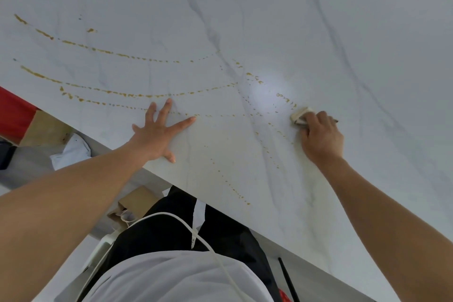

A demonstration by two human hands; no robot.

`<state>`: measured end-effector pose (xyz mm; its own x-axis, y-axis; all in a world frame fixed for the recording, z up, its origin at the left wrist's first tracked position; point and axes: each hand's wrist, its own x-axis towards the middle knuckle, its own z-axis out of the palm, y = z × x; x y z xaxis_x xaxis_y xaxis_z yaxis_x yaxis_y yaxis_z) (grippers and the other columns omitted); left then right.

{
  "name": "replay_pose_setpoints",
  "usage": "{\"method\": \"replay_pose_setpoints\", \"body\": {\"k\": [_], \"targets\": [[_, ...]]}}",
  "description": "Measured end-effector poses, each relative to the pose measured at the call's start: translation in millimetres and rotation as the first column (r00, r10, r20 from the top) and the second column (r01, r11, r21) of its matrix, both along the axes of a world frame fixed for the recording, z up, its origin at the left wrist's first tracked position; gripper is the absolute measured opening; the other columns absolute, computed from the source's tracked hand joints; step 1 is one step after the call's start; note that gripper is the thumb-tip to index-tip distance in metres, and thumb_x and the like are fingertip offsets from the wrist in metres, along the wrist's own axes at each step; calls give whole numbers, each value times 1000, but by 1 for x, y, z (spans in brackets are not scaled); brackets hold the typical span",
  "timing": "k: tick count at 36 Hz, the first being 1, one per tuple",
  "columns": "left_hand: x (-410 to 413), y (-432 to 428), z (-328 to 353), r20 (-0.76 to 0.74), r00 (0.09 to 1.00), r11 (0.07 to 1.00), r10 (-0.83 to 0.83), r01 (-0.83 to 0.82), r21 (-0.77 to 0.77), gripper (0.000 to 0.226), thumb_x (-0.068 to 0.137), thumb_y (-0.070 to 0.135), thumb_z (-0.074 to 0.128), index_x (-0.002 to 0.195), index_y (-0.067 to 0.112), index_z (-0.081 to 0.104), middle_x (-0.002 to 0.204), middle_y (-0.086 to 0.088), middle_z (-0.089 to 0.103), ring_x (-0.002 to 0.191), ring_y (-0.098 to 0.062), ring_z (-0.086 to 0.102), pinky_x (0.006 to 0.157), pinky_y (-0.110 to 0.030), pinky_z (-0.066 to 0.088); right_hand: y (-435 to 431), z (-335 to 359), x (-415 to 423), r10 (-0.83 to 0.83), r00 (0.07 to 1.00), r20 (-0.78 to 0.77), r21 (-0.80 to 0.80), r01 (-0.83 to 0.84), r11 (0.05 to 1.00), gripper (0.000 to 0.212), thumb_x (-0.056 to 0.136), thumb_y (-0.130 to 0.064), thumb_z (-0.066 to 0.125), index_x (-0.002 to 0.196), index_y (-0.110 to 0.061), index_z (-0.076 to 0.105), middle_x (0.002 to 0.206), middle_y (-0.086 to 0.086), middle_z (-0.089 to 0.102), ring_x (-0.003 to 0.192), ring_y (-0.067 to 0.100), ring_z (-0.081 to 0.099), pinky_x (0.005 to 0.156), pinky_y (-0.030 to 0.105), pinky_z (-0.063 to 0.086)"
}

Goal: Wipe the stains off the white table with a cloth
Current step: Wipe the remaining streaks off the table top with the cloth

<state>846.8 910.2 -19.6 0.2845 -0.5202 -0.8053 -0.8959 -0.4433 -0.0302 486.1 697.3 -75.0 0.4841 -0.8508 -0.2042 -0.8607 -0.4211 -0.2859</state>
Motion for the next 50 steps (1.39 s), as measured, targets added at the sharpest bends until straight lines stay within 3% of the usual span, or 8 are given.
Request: {"method": "replay_pose_setpoints", "body": {"k": [5,11,19,26,33,39,45,50], "targets": [[-1,0,0,7,1000,1000,-3,3,1,137,67,40,94,138,77,-17,153,9,-52,149,-36,-33,106,-83,22,12,-5,-15,403,915,-5,-56,-402,914,25,86,-24,41,97,-15,61,91,4,52,80,31,54,48,29,37],[-1,1,1,3,1000,1000,-3,3,-6,136,68,41,93,139,77,-16,153,9,-51,149,-35,-33,106,-83,22,1,2,6,-273,962,-5,69,273,959,26,90,-15,50,115,-12,55,110,13,52,103,36,51,68,39,40],[0,3,0,6,1000,1000,-7,7,-8,138,67,41,94,135,79,-20,153,10,-52,149,-36,-34,105,-84,22,27,-3,-10,353,935,-47,5,-353,936,19,84,-13,62,102,-16,59,95,4,51,85,30,54,50,31,38],[0,3,-1,8,1000,1000,-3,3,-4,138,67,41,94,135,79,-21,151,10,-54,149,-36,-34,105,-84,23,22,4,6,-215,976,-29,58,216,975,26,89,-13,51,114,-11,54,107,12,52,100,36,50,66,38,38],[2,5,-4,1,1000,1000,-6,6,-18,139,67,41,94,134,80,-21,150,10,-55,148,-36,-36,104,-85,21,49,2,-10,310,949,-65,48,-307,951,18,86,-16,58,103,-17,57,96,1,51,87,30,54,54,31,36],[3,6,-4,-13,1000,1000,-2,2,-15,137,67,43,94,136,78,-19,151,11,-54,149,-36,-34,105,-85,21,38,8,7,-212,977,-32,104,215,971,25,89,-16,51,114,-16,54,108,8,53,102,34,51,71,39,42],[4,8,-6,-24,1000,999,-4,3,-39,136,66,43,95,138,78,-15,155,9,-49,149,-36,-34,103,-86,20,63,6,-3,339,937,-81,117,-328,937,21,87,-22,53,108,-21,56,101,1,52,96,29,55,59,36,46],[4,9,-7,-30,1000,999,-8,7,-43,137,65,44,95,139,77,-16,155,9,-49,149,-37,-33,102,-87,21,50,10,8,-17,995,-94,128,29,991,20,92,-22,48,112,-21,52,109,5,53,100,32,54,72,38,44]]}}
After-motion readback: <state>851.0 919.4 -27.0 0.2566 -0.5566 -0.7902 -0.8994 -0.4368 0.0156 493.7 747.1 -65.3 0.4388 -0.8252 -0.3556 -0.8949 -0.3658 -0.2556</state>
